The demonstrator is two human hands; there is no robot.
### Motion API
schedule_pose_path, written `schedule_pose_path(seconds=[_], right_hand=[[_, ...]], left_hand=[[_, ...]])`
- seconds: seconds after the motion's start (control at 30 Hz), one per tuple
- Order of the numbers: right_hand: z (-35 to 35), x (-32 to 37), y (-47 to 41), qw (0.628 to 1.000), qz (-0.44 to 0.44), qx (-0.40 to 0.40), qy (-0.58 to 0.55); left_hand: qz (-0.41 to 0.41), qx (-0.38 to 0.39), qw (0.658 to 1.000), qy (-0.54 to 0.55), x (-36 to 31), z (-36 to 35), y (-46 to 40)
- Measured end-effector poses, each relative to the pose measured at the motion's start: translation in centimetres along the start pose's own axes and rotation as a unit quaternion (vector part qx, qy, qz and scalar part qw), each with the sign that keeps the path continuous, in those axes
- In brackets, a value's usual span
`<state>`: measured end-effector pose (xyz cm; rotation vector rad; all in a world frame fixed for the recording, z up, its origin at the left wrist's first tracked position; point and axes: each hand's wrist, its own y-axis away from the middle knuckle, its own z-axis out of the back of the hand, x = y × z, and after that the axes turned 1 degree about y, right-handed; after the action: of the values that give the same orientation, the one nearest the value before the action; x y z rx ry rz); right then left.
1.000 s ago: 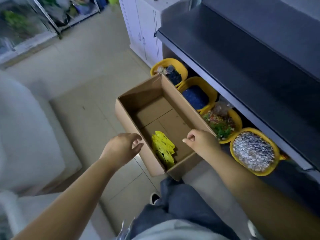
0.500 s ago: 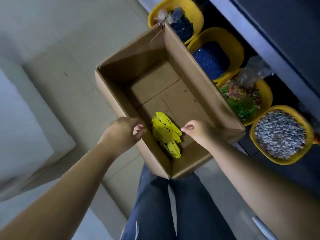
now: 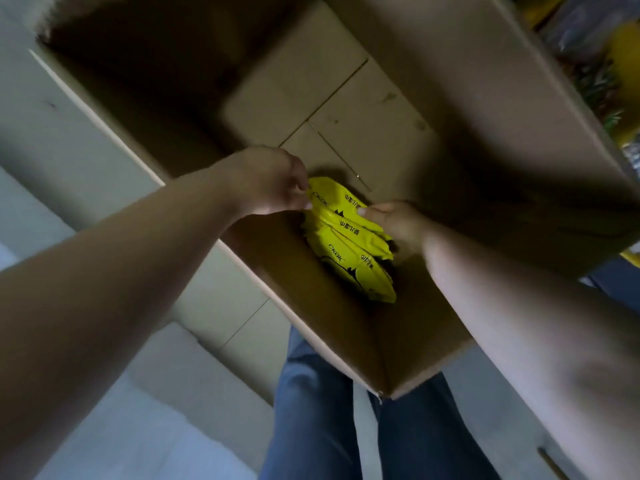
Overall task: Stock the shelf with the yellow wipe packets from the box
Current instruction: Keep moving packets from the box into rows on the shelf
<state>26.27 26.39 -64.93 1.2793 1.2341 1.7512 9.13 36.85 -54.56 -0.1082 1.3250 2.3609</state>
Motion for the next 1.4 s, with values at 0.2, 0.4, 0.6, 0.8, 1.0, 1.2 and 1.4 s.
schedule_pose_path(seconds=[0.2,0.4,0.6,0.8,1.0,1.2,1.4], right_hand=[[2.0,0.0,-1.1,0.997,0.010,-0.071,-0.001],[5.8,0.4,-2.0,0.985,0.018,-0.158,-0.062],[7.8,0.0,-2.8,0.982,0.014,-0.180,-0.063],[7.7,0.9,-3.5,0.984,0.062,-0.168,-0.023],[8.5,-0.1,-4.3,0.984,0.040,-0.175,-0.017],[8.6,0.6,-3.8,0.991,0.026,-0.124,-0.030],[8.2,2.5,-1.0,0.988,0.050,-0.148,0.014]], left_hand=[[-0.025,0.082,0.996,0.002,-1.2,-1.0,-4.5],[-0.034,0.149,0.988,0.034,-1.8,-3.1,-7.7],[-0.005,0.022,0.992,0.125,-1.7,-4.8,-10.4],[-0.020,0.046,0.998,0.039,-1.8,-5.3,-12.5],[-0.029,0.095,0.982,-0.161,-2.6,-5.7,-13.5],[-0.025,0.120,0.992,-0.021,-2.5,-6.1,-13.1],[-0.018,0.087,0.995,-0.055,-0.7,-3.6,-10.2]])
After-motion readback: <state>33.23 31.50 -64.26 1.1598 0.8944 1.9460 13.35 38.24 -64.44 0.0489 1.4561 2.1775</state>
